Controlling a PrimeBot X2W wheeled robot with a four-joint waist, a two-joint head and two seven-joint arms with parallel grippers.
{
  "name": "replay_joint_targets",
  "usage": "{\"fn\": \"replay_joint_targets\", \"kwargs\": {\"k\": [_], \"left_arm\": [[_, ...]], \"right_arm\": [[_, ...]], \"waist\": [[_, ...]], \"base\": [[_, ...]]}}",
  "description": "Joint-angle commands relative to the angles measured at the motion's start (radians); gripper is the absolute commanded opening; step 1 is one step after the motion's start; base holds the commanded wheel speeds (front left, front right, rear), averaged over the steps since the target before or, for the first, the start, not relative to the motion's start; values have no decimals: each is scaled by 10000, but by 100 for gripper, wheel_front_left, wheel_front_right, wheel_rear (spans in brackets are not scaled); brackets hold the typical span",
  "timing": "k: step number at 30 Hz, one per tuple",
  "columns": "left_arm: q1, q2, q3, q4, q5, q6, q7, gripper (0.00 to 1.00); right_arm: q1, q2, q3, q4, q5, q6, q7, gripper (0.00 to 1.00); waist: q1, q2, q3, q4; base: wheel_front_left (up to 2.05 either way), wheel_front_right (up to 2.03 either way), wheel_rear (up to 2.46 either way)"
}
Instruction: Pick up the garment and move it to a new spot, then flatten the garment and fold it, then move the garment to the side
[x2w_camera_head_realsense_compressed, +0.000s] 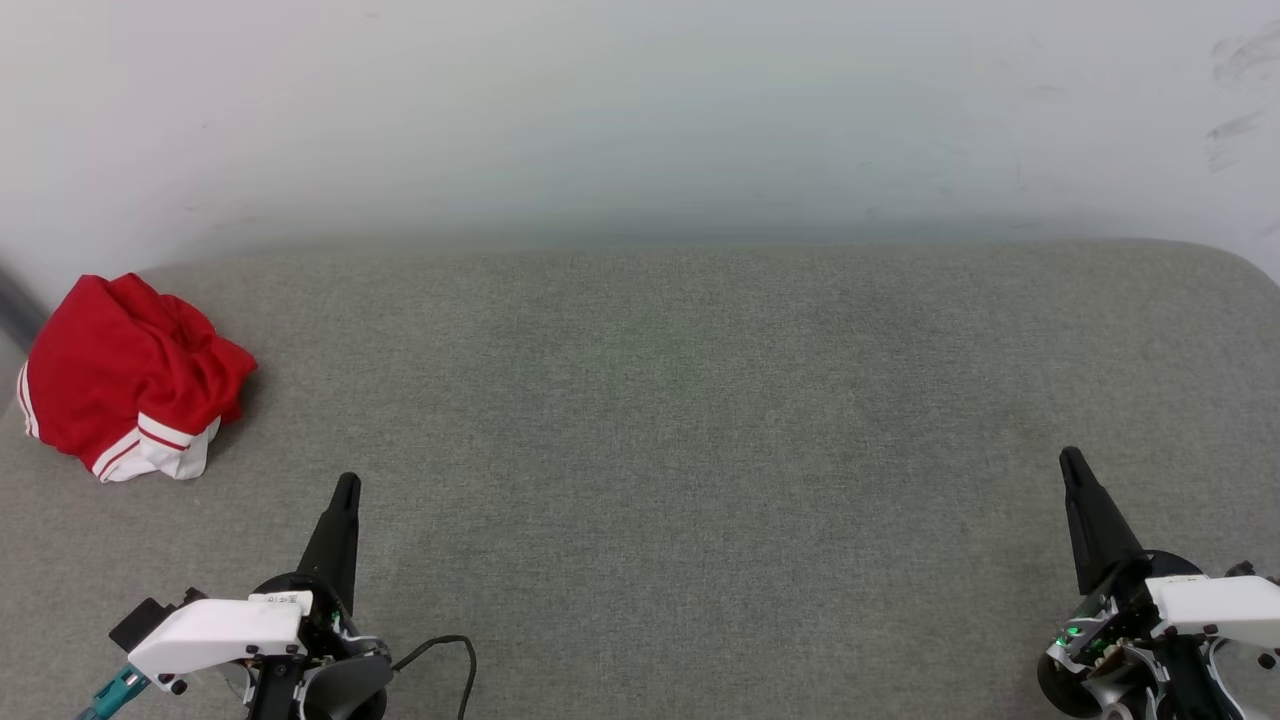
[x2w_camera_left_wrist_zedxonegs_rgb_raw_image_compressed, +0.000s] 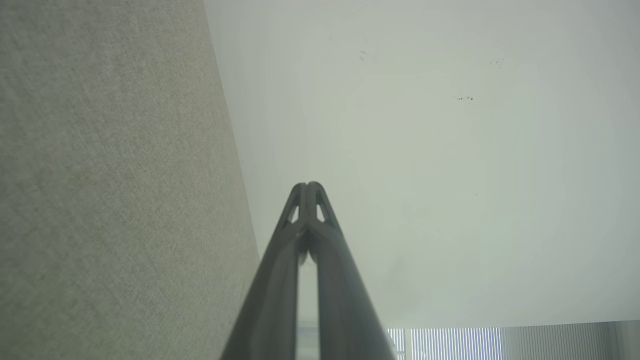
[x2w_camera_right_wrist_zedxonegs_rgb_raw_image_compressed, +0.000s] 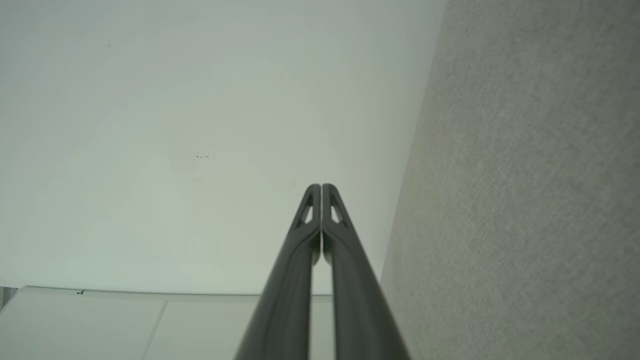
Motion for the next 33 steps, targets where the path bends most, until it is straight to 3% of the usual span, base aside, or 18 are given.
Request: {"fn": "replay_joint_targets", "kwargs": {"k": [1, 33], "left_arm": [[-85, -15, 29, 2, 20, -29, 18, 0], [-85, -15, 26, 2, 18, -30, 17, 0]], "right_arm": [[-100, 36, 9, 14, -45, -3, 9, 0], [-100, 37, 11, 14, -44, -3, 7, 0]], "waist": [[0, -1, 0, 0], [0, -1, 0, 0]], "base": [[0, 0, 0], [0, 0, 0]]}}
